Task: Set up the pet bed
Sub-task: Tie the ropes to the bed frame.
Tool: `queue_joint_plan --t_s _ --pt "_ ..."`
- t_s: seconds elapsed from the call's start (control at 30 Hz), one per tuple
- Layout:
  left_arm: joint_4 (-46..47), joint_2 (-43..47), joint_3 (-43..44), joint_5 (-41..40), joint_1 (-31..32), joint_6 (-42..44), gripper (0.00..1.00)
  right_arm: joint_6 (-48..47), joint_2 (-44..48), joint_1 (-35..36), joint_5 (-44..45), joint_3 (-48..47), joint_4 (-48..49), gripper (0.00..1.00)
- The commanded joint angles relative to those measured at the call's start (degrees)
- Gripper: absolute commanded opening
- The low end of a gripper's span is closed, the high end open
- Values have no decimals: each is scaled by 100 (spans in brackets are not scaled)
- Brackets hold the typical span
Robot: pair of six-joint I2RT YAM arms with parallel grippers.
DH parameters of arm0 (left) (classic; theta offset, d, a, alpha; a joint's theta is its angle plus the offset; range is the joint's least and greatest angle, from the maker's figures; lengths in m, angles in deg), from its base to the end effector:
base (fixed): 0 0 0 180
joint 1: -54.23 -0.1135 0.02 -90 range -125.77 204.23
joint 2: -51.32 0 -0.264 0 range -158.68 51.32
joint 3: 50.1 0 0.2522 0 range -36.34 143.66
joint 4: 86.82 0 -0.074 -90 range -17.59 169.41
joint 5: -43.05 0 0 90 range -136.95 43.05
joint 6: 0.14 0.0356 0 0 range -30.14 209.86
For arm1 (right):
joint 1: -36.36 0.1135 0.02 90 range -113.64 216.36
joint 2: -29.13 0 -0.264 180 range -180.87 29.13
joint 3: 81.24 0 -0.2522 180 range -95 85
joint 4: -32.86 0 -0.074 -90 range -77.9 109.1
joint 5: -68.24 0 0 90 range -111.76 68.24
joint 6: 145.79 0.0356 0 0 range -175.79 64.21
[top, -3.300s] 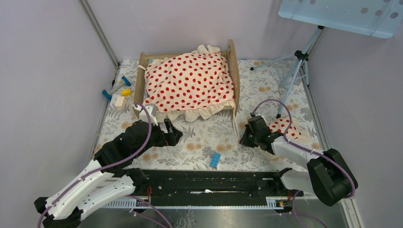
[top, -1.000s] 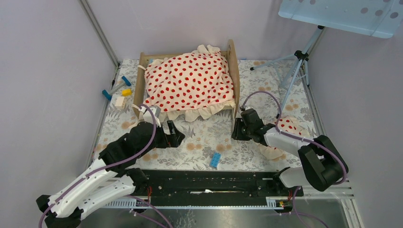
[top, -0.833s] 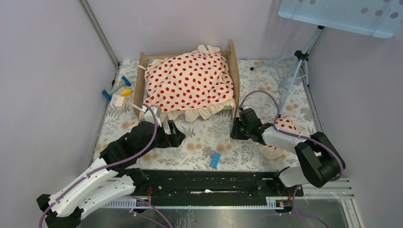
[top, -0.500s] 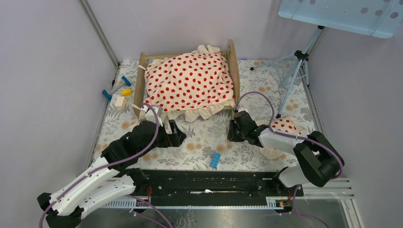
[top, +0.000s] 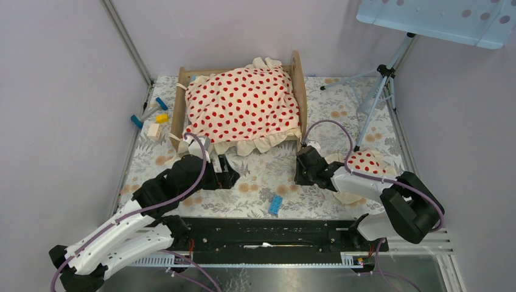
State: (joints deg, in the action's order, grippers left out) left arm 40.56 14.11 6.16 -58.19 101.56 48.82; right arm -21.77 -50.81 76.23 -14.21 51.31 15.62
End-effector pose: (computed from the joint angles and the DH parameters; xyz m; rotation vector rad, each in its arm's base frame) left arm 0.0992 -0.0974 0.2952 0.0048 2.2241 -0.6738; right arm 0.2004 0.1613 0.1546 -0.0664 2.4723 0.4145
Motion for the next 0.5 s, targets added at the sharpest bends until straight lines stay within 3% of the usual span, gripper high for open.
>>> queue_joint_plan --t_s 0.0,0.2,0.47 --pt "361 4 -35 100 -22 -62 99 91 66 80 296 48 -1077 31" --pt "387 6 -82 128 -23 -71 99 231 242 126 185 50 -1301 36" --pt "411 -5 -99 144 -22 -62 99 380 523 223 113 116 -1525 31"
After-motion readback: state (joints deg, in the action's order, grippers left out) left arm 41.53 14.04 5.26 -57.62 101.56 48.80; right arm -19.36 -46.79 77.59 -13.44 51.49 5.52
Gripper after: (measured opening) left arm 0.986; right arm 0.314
